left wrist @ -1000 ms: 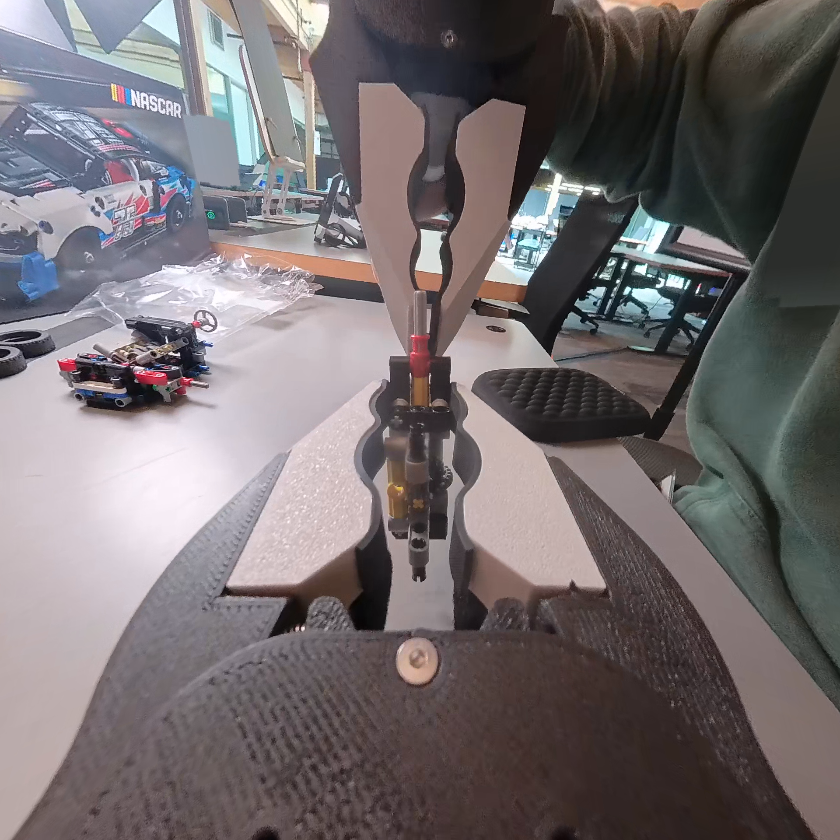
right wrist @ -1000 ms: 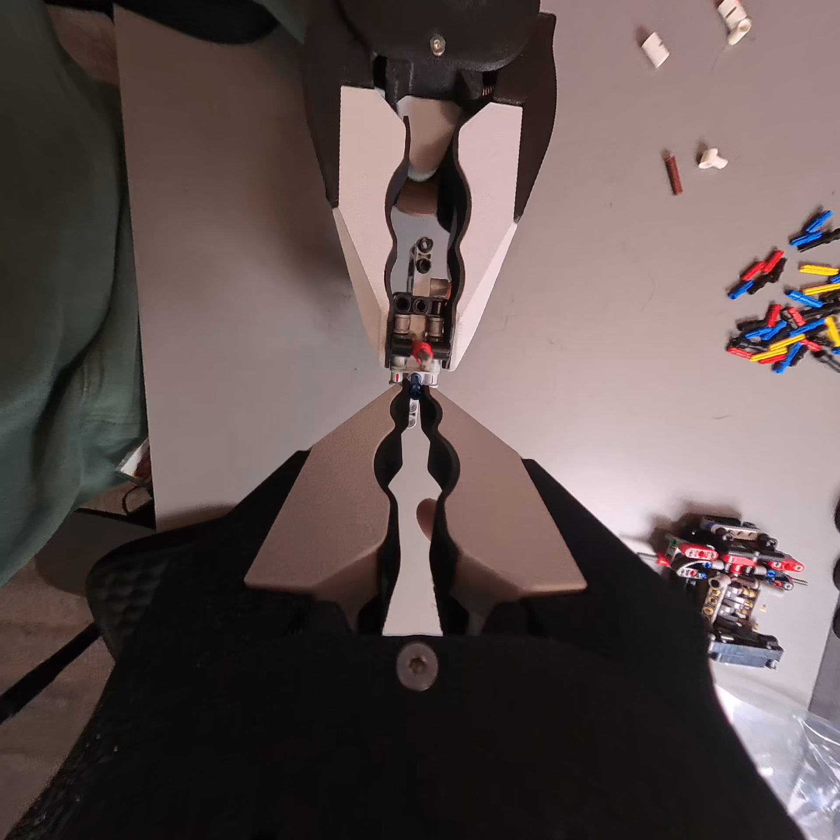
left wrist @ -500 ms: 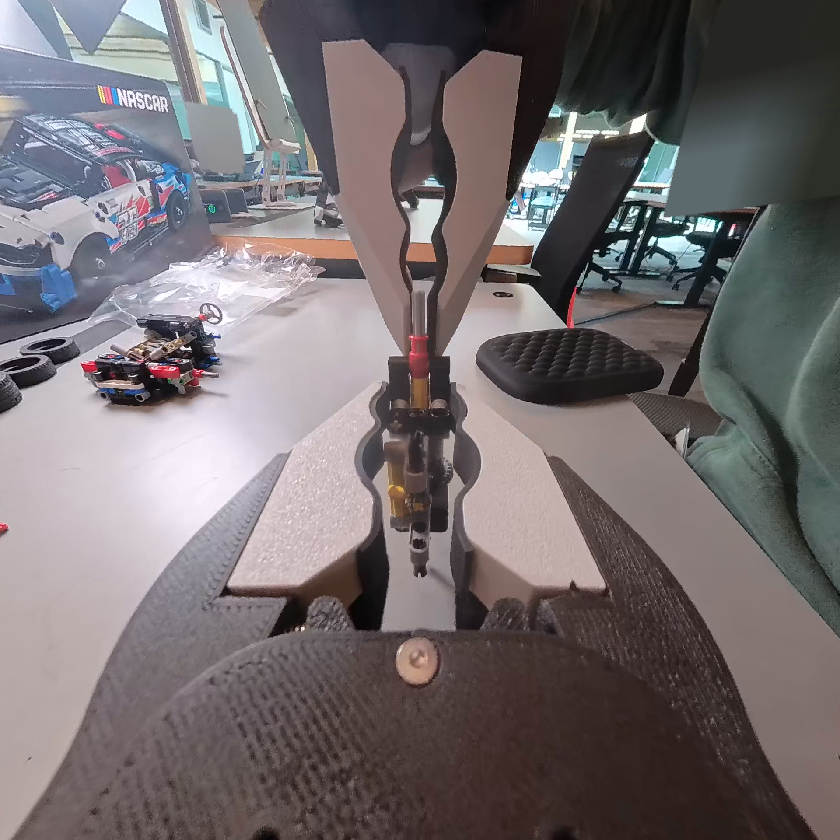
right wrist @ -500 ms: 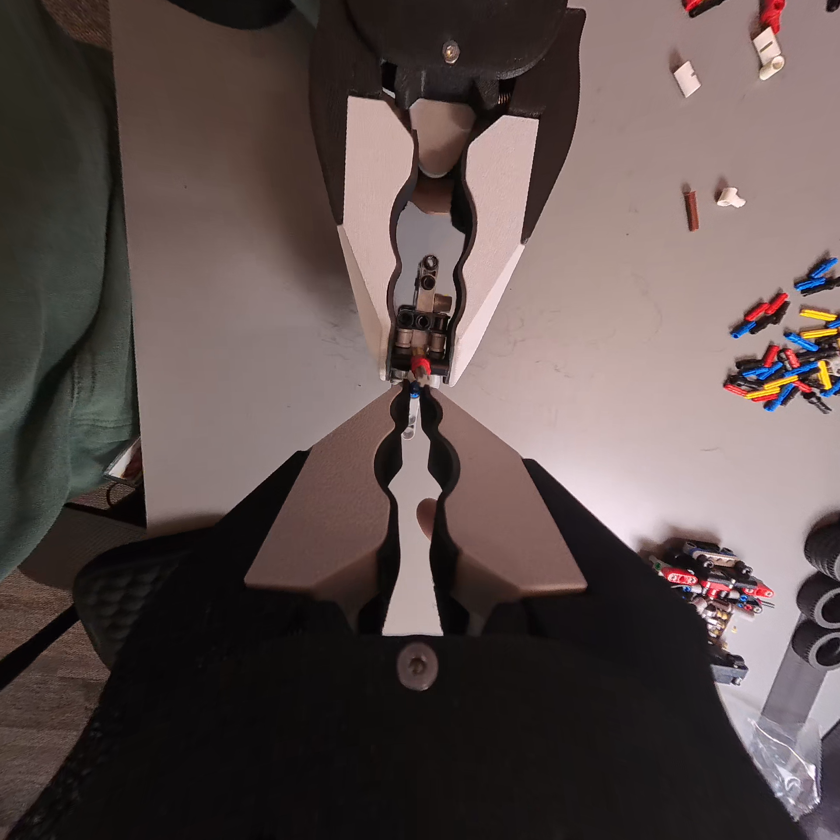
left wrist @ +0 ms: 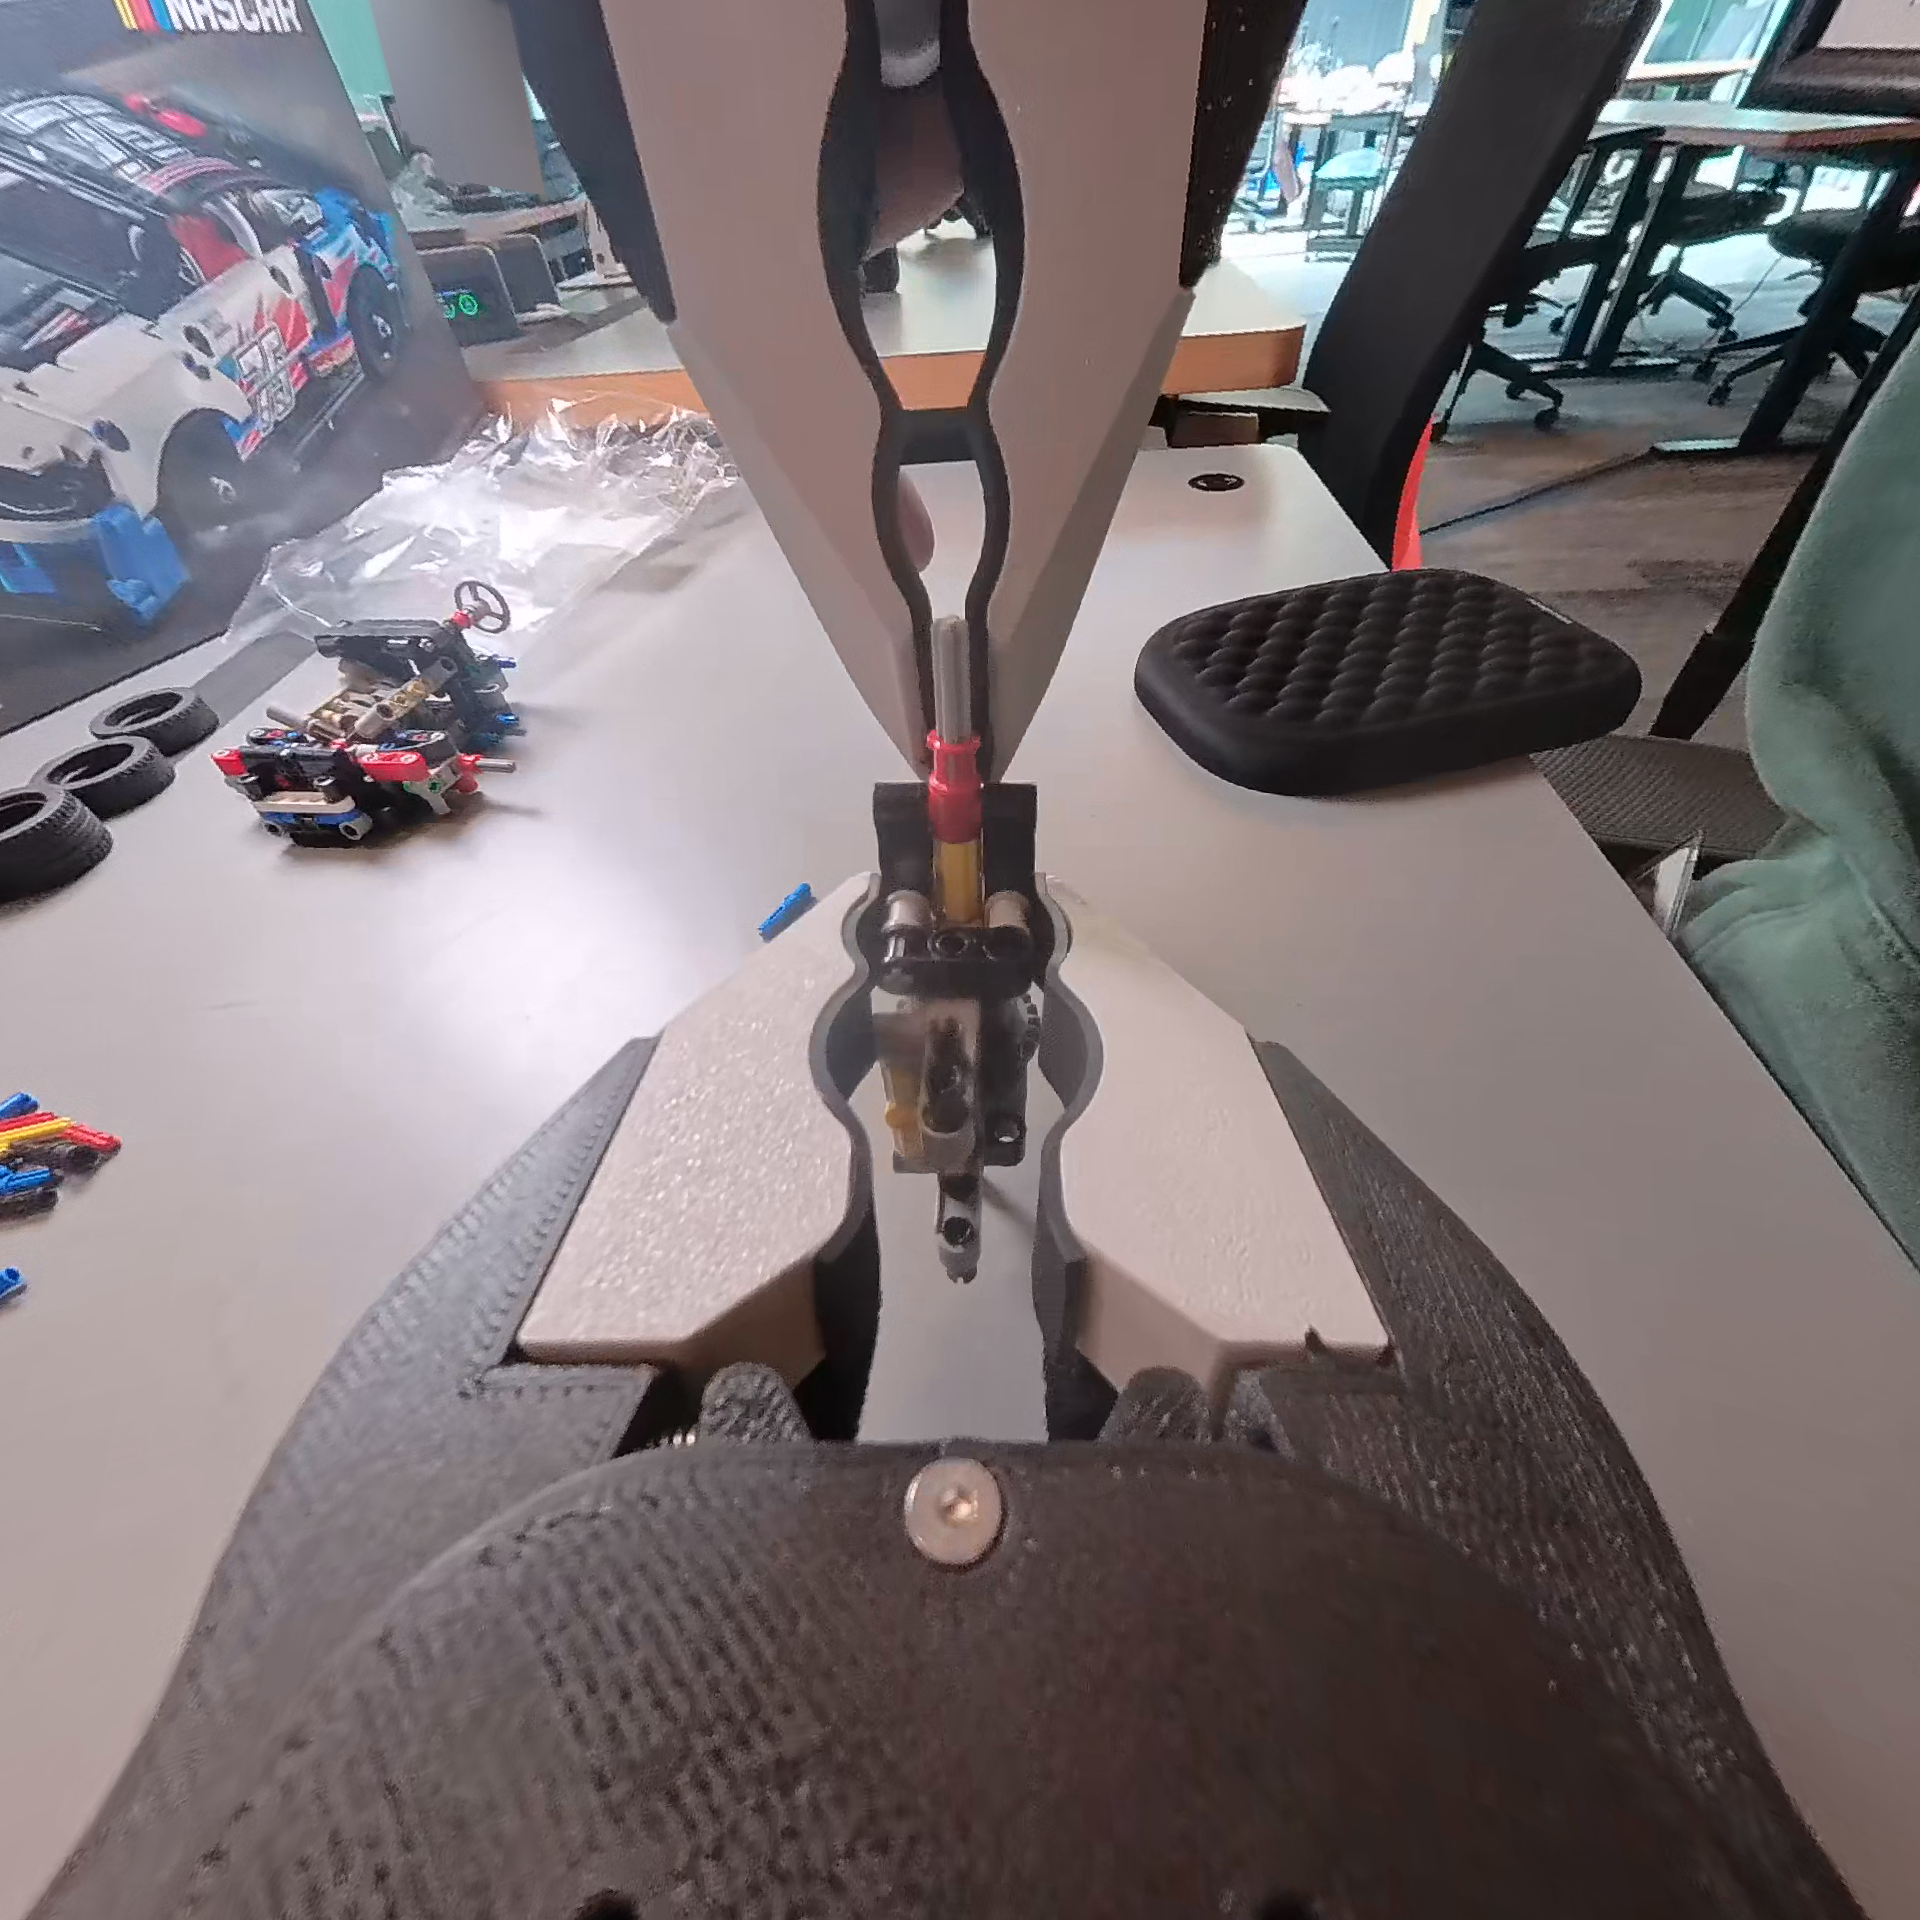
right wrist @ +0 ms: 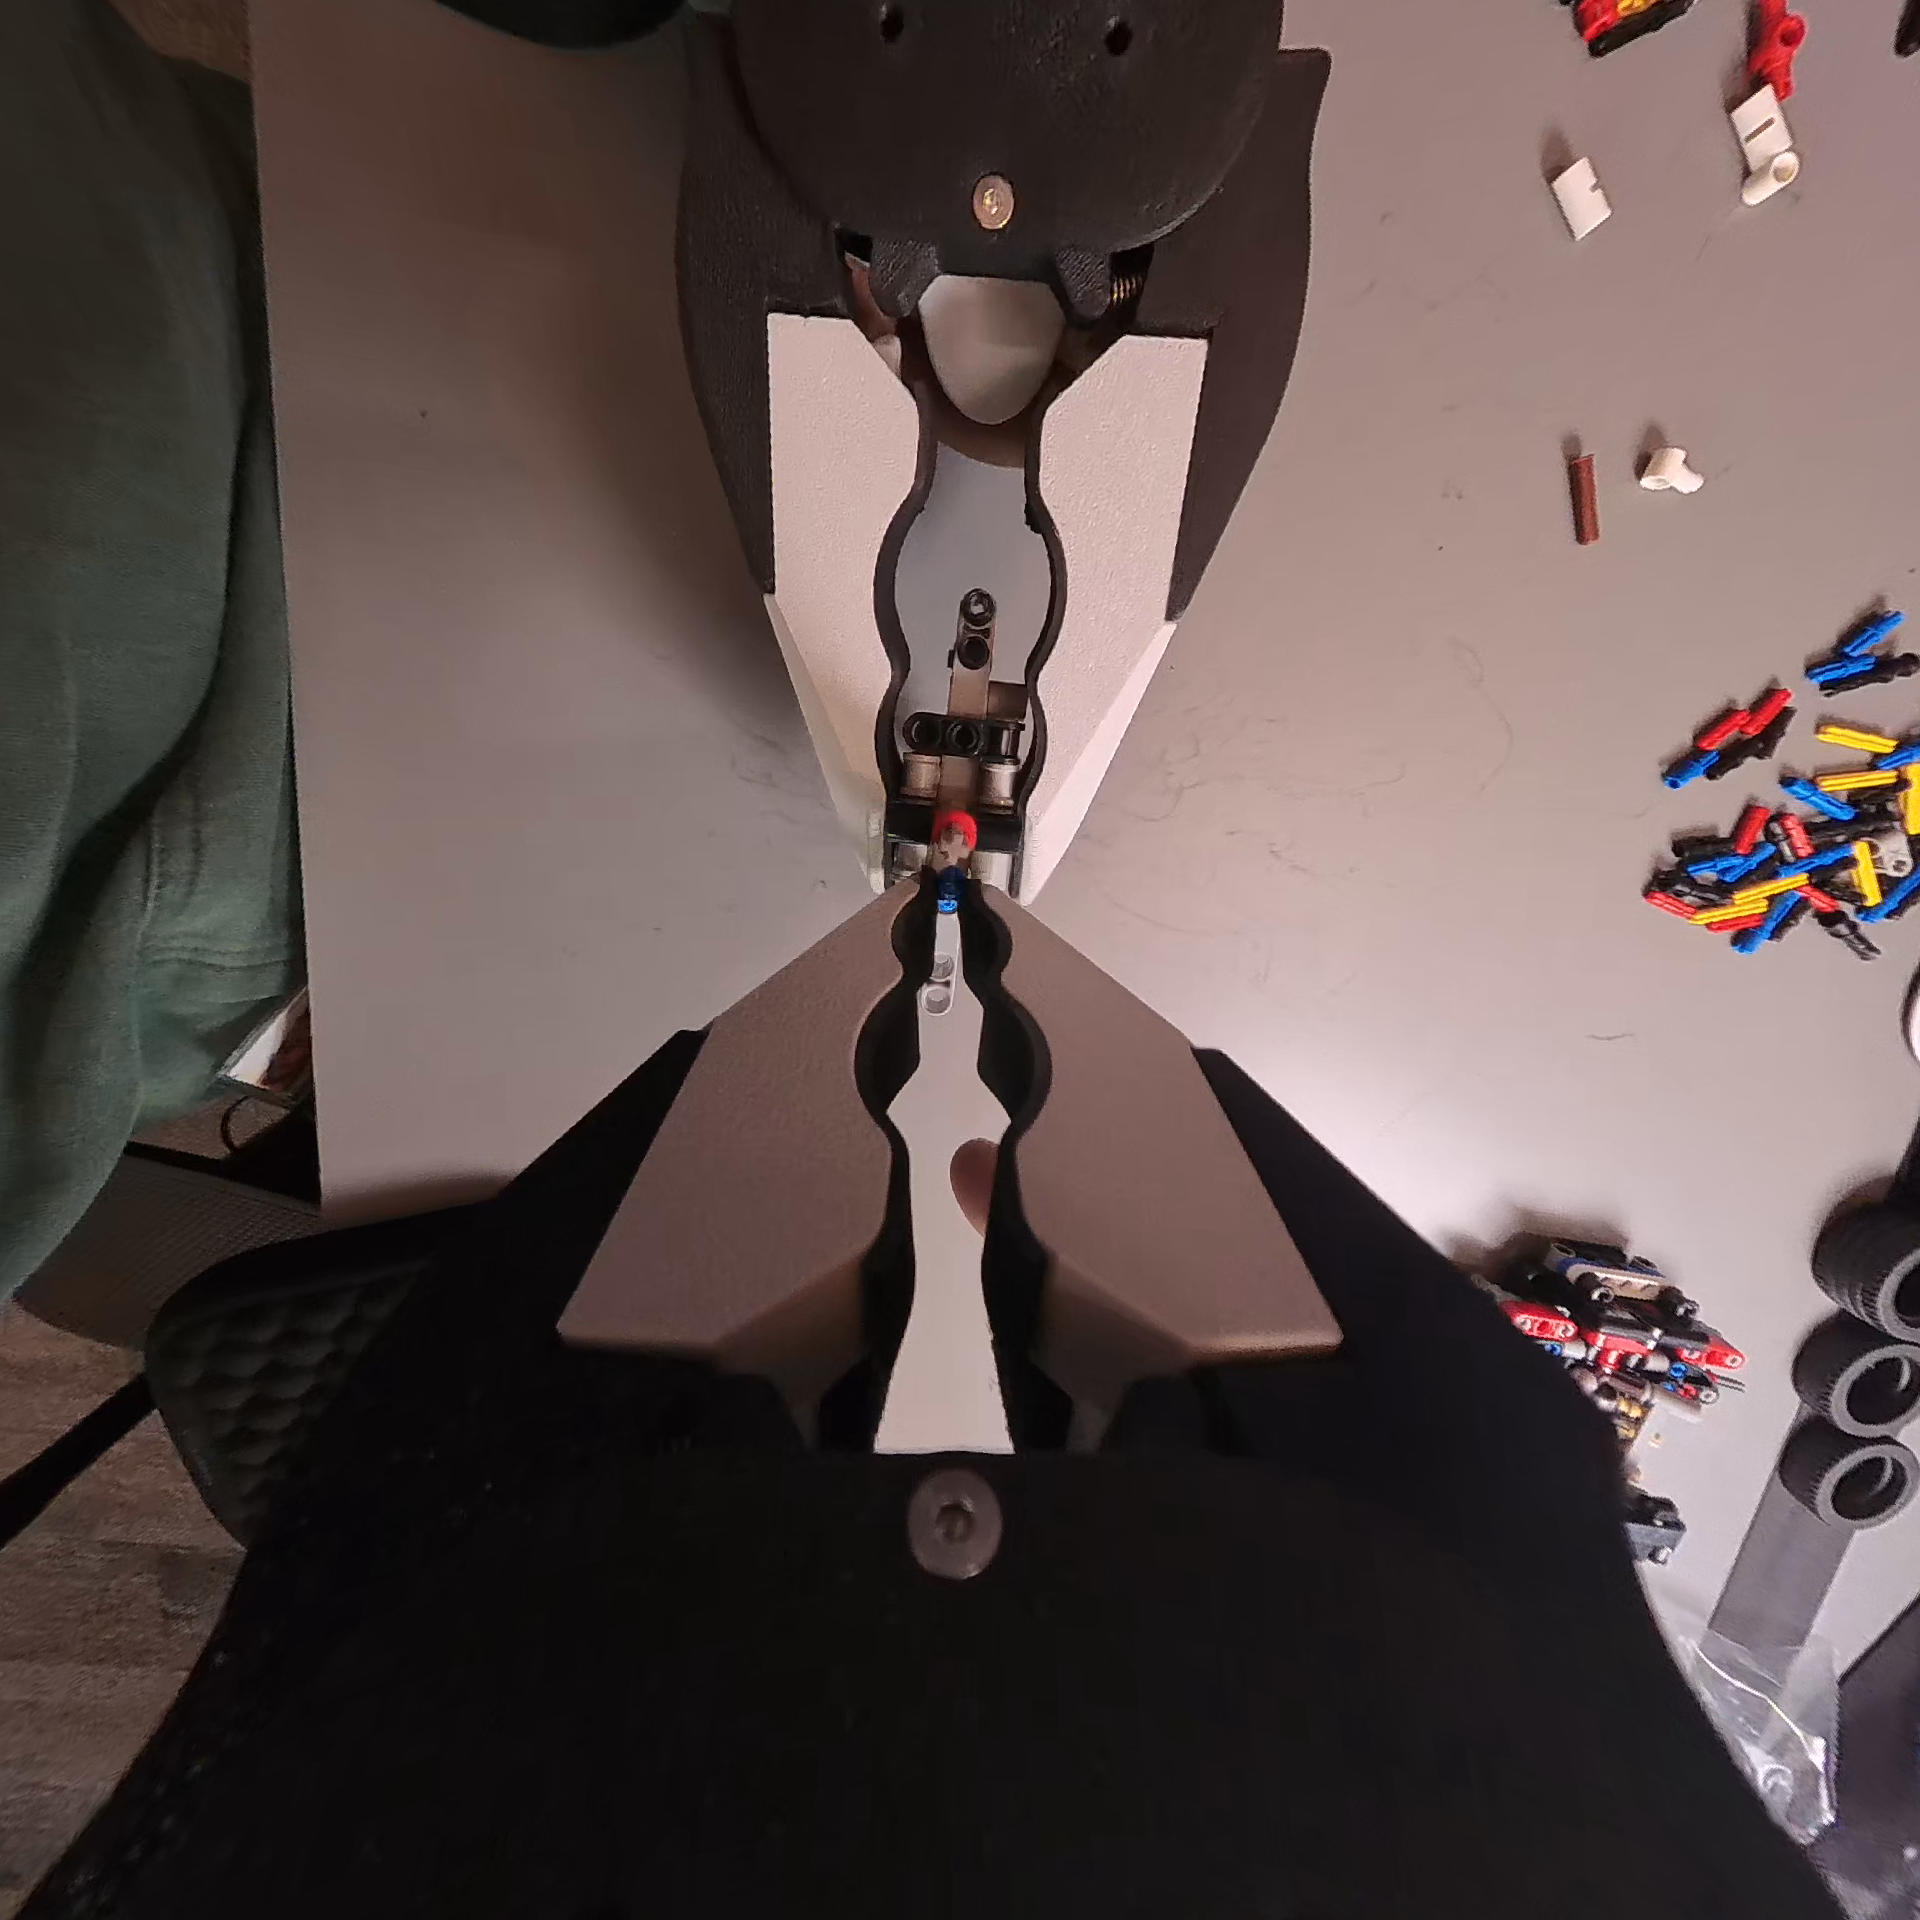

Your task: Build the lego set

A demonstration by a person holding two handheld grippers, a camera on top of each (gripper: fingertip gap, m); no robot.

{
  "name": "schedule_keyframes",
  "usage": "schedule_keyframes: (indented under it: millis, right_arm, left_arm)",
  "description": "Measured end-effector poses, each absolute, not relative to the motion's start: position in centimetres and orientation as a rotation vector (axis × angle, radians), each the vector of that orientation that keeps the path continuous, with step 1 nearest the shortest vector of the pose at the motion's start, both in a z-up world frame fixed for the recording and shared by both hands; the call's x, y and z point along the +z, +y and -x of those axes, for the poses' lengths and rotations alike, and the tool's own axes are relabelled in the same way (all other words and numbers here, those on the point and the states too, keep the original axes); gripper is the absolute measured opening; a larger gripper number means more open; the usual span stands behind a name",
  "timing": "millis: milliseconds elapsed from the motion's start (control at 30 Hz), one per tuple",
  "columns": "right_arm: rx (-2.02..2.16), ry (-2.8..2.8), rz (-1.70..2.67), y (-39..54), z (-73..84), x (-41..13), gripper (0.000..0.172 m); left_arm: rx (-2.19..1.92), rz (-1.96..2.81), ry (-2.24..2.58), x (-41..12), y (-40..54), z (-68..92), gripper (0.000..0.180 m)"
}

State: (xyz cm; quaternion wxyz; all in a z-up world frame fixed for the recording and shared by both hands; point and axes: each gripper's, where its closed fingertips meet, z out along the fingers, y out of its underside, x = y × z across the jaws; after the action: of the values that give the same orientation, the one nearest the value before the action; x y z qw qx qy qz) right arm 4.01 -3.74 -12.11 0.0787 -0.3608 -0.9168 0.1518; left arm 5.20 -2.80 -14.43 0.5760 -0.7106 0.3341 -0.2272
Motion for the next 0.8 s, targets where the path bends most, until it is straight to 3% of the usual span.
schedule_keyframes:
  millis: [33, 367, 700, 800]
  right_arm:
    - [0.460, -2.742, 1.088, -3.70, -4.10, -12.13, 0.002]
    - [0.474, -2.707, 1.114, -3.24, -4.18, -12.45, 0.002]
    - [1.067, -2.310, 1.302, -3.21, -3.55, -12.09, 0.003]
    - [0.994, -2.331, 1.216, -3.20, -3.80, -12.13, 0.002]
  left_arm:
    - [-0.532, 1.667, 0.787, -14.45, -2.77, -5.24, 0.024]
    - [-0.535, 1.649, 0.759, -14.44, -2.38, -5.26, 0.025]
    - [-0.557, 1.637, 0.728, -14.38, -2.57, -4.79, 0.025]
    - [-0.562, 1.635, 0.731, -14.38, -2.52, -4.95, 0.025]
